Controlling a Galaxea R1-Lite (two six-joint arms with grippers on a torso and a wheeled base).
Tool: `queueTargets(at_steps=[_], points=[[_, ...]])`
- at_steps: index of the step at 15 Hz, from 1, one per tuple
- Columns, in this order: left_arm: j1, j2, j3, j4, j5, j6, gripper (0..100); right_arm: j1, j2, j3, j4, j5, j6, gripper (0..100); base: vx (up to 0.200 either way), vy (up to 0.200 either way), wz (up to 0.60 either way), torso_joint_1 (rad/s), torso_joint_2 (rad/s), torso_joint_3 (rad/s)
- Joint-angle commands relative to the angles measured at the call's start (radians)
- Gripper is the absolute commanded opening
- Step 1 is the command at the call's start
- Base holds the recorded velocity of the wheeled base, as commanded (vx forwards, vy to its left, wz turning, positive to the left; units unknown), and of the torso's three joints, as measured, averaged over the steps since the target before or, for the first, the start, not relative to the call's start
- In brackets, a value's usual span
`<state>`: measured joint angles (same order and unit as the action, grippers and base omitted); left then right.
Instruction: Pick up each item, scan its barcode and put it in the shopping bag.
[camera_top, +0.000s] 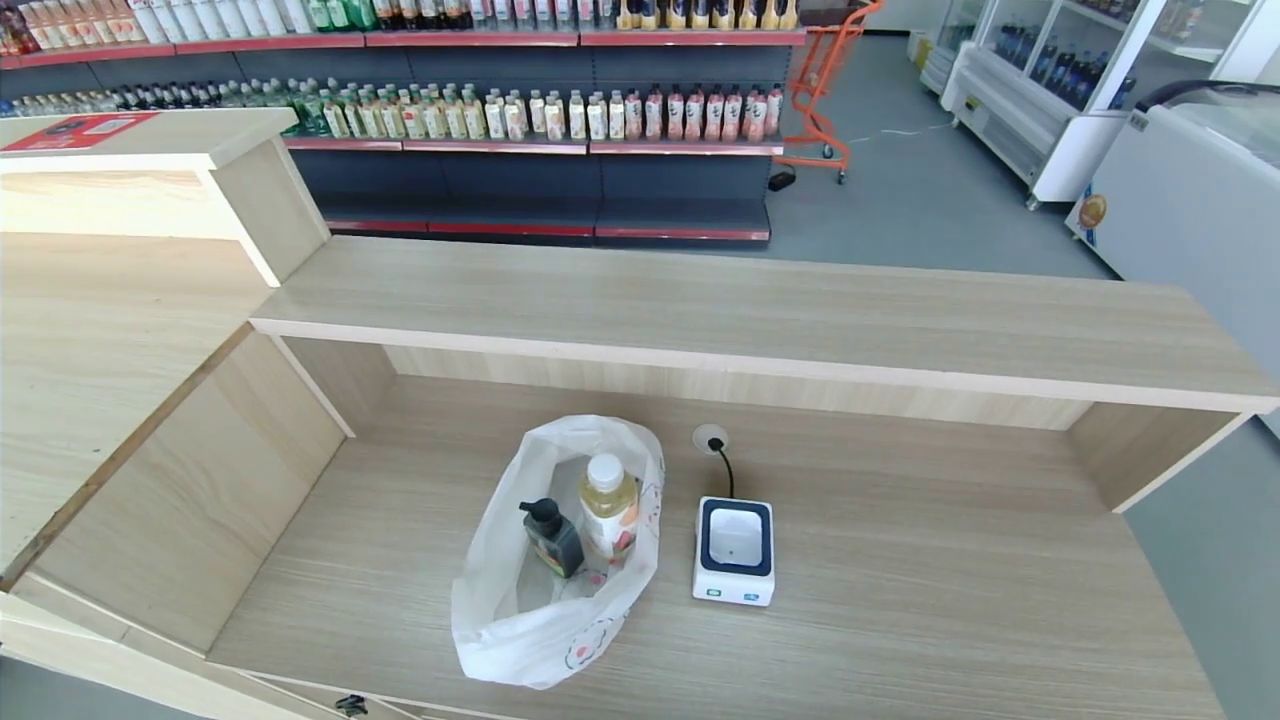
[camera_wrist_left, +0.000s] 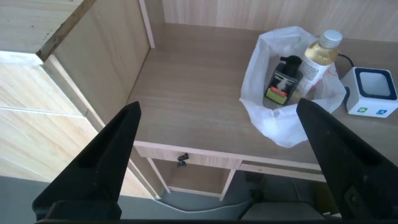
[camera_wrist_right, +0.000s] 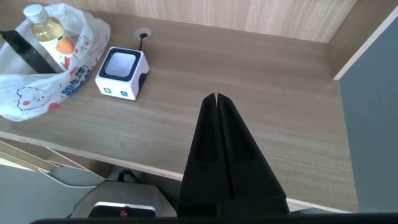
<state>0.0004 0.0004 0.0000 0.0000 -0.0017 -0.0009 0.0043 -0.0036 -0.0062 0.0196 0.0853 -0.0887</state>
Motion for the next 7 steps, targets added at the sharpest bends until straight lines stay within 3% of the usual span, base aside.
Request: queueTargets(at_steps=[1, 7], points=[[0.000, 0.000, 0.000, 0.000, 0.000, -0.001, 100, 0.000, 0.004, 0.000, 0.000, 0.001, 0.000, 0, 0.000, 0.000, 0.00, 0.000, 0.00, 0.000], [0.000, 0.001, 0.000, 0.000, 0.000, -0.001, 100, 0.000, 0.004, 0.000, 0.000, 0.001, -0.005, 0, 0.000, 0.000, 0.00, 0.000, 0.00, 0.000]])
